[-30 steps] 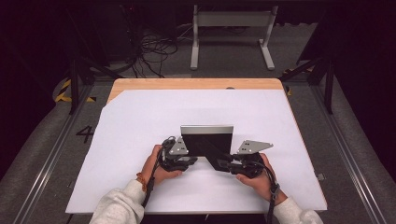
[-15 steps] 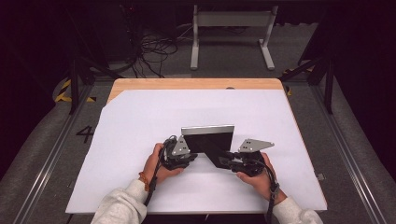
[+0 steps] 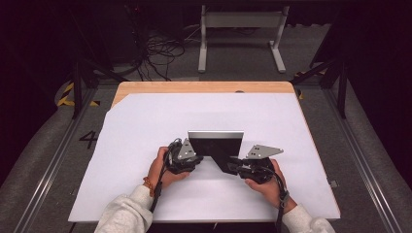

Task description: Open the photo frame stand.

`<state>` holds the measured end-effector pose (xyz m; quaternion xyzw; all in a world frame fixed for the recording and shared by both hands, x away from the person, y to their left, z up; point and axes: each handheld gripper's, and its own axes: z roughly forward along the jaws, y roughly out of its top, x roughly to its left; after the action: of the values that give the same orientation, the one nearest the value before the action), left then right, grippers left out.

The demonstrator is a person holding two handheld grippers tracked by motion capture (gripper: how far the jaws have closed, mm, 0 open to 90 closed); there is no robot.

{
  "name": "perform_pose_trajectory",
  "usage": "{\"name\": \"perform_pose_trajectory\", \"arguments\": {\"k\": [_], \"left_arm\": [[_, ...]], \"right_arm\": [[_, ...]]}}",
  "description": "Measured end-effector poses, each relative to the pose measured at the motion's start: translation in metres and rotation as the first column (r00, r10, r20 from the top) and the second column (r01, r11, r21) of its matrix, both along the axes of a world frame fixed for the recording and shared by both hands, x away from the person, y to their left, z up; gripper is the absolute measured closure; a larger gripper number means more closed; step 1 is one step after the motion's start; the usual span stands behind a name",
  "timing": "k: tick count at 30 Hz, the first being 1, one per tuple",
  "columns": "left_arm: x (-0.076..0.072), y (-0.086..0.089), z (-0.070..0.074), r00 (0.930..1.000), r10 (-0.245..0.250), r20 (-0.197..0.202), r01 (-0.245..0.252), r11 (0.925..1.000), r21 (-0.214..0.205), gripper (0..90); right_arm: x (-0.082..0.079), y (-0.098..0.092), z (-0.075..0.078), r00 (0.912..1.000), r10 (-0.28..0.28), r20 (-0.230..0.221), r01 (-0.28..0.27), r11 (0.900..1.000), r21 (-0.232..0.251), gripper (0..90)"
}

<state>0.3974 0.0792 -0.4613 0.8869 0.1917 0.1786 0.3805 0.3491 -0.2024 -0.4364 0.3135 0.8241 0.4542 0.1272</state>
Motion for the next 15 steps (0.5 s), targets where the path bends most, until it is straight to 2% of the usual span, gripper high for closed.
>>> {"name": "perform_pose_trajectory", "arguments": {"k": [4, 6, 7, 11, 13, 15], "left_arm": [[0.003, 0.006, -0.001, 0.9992, 0.040, 0.000, -0.040, 0.9992, 0.001, 62.7], [0.004, 0.009, -0.001, 0.9995, 0.027, -0.018, -0.027, 0.9995, -0.015, 65.5], [0.004, 0.010, 0.000, 0.9997, 0.018, -0.013, -0.019, 0.9997, -0.013, 65.4], [0.005, 0.017, 0.006, 0.9997, 0.003, -0.026, -0.005, 0.9969, -0.079, 59.1], [0.005, 0.018, 0.007, 0.9992, -0.019, -0.034, 0.016, 0.9945, -0.103, 59.1], [0.004, 0.018, 0.009, 0.9993, -0.023, -0.028, 0.020, 0.9941, -0.106, 59.5]], "right_arm": [[-0.001, 0.001, 0.000, 1.0000, 0.000, 0.005, 0.000, 1.0000, -0.008, 78.9], [-0.001, 0.001, 0.000, 1.0000, 0.002, 0.009, -0.002, 0.9999, -0.011, 79.2], [-0.001, 0.001, 0.000, 1.0000, 0.005, 0.008, -0.005, 0.9999, -0.014, 79.5], [-0.002, 0.001, -0.002, 0.9998, 0.020, 0.006, -0.020, 0.9993, -0.031, 80.2], [-0.002, 0.001, -0.002, 0.9998, 0.020, 0.006, -0.020, 0.9992, -0.033, 80.2], [-0.003, 0.002, -0.002, 0.9998, 0.017, 0.011, -0.017, 0.9992, -0.036, 80.2]]}}
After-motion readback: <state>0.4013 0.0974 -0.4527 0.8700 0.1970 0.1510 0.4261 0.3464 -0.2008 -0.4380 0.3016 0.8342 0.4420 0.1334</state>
